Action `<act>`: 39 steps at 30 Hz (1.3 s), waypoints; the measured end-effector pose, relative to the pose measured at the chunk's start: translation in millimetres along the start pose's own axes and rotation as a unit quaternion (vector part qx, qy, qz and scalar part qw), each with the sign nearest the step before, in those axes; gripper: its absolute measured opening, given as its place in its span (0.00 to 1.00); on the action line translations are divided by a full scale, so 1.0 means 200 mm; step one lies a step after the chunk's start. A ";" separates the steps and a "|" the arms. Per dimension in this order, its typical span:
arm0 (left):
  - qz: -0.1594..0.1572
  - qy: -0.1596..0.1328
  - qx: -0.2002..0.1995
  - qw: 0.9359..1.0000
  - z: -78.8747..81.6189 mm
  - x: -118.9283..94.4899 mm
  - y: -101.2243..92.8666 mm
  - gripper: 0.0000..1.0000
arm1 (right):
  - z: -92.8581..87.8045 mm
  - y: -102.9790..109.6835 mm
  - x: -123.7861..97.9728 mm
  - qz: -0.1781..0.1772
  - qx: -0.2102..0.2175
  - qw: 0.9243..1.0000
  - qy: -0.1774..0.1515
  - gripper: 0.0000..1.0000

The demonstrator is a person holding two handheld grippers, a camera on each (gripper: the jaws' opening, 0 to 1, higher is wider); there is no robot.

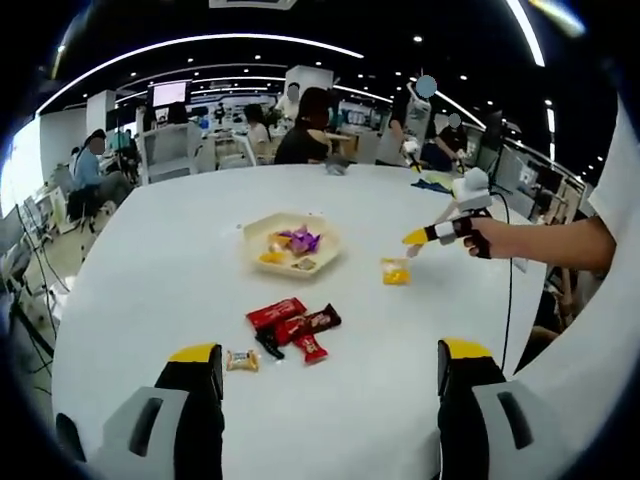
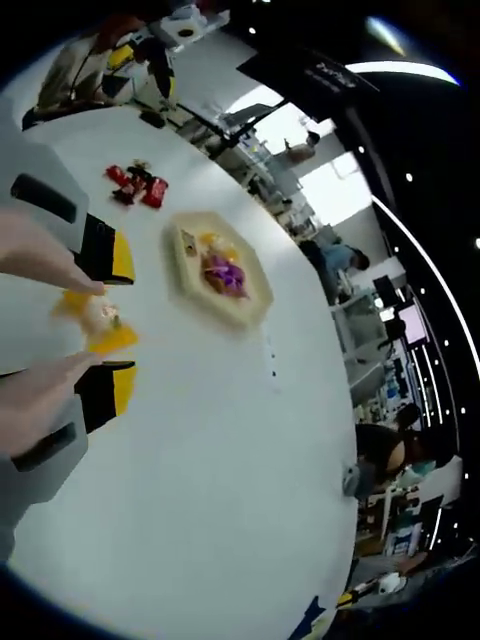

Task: Place the target food into the container with the food tongs after gripping and lifting it, then release it inside without dropping or visibly crushing the food.

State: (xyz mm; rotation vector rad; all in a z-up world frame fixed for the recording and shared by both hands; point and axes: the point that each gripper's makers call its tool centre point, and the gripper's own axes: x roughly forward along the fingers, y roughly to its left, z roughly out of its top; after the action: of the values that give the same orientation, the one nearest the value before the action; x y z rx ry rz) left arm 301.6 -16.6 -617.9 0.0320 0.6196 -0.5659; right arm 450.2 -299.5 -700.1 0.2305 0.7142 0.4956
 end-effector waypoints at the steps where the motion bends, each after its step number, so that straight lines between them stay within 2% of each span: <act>1: 0.000 0.000 0.000 1.000 0.00 0.00 0.00 0.88 | 0.00 0.00 0.01 0.000 0.000 1.000 -0.001 0.30; 7: 0.002 0.004 0.000 1.000 -0.01 -0.01 0.01 0.88 | 0.01 -0.02 0.06 0.000 0.021 1.000 0.001 0.30; 16: 0.014 0.003 -0.006 1.000 -0.02 -0.04 0.04 0.88 | -0.01 0.00 0.12 0.002 0.019 1.000 0.015 0.30; 23: 0.017 0.005 -0.009 1.000 -0.03 -0.05 0.04 0.88 | -0.02 0.02 0.11 0.003 0.012 1.000 0.022 0.30; 27: 0.018 0.004 -0.009 1.000 -0.03 -0.05 0.04 0.88 | 0.01 0.03 0.09 -0.007 0.004 1.000 0.015 0.30; 34: 0.015 0.000 -0.010 1.000 -0.02 -0.03 0.03 0.88 | -0.01 0.02 0.03 -0.039 0.036 0.999 0.001 0.30; 35: 0.013 0.000 -0.009 1.000 -0.02 -0.03 0.03 0.88 | -0.02 0.02 0.02 -0.044 0.059 0.997 -0.003 0.30; 39: 0.012 0.002 -0.008 1.000 -0.02 -0.03 0.02 0.88 | -0.07 0.04 0.03 -0.042 0.085 0.995 -0.001 0.30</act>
State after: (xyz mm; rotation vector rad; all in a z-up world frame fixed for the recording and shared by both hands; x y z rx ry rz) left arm 296.9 -8.2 -618.4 0.0250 0.6267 -0.5367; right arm 442.6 -288.0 -710.4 0.3588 0.7617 0.3545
